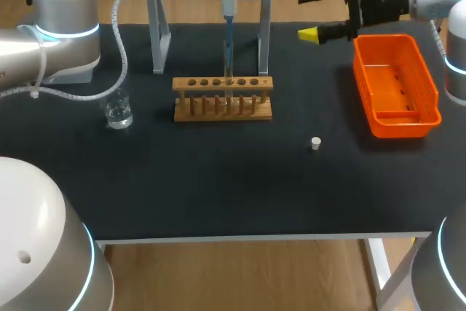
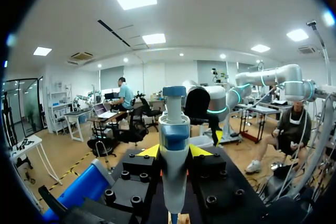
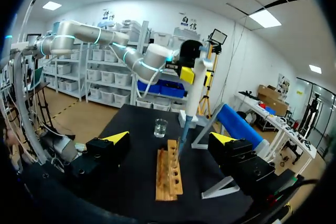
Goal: Invert the test tube, pick up the pipette, mount the tip to pipette, aspirate from beaker and dispense into the tube, eject the tip, return the pipette, and cap with the stopper.
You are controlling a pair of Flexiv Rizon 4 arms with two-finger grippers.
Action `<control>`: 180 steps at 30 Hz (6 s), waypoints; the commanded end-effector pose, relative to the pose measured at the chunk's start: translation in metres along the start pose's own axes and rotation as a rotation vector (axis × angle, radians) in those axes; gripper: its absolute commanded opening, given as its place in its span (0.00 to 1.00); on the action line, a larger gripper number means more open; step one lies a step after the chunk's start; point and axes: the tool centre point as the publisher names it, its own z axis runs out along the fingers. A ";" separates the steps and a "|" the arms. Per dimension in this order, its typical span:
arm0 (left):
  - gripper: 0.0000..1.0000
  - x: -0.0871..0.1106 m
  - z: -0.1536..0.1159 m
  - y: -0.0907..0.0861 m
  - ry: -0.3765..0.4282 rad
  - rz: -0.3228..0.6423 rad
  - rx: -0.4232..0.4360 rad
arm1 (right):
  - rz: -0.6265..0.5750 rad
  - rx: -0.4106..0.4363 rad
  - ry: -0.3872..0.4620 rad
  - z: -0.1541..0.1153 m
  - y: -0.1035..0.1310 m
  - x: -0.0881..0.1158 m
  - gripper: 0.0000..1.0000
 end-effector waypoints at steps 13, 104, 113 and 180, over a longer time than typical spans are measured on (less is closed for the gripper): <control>0.00 0.001 0.000 -0.001 -0.003 0.000 -0.001 | 0.020 0.083 0.074 0.082 -0.049 -0.045 1.00; 0.00 0.001 0.000 -0.001 -0.003 0.000 -0.001 | 0.116 0.308 0.091 0.196 -0.123 -0.020 1.00; 0.00 0.004 0.001 -0.006 -0.010 0.002 -0.010 | 0.116 0.308 0.091 0.196 -0.123 -0.020 1.00; 0.00 0.021 0.010 -0.060 -0.041 0.039 -0.042 | 0.116 0.308 0.091 0.196 -0.123 -0.020 1.00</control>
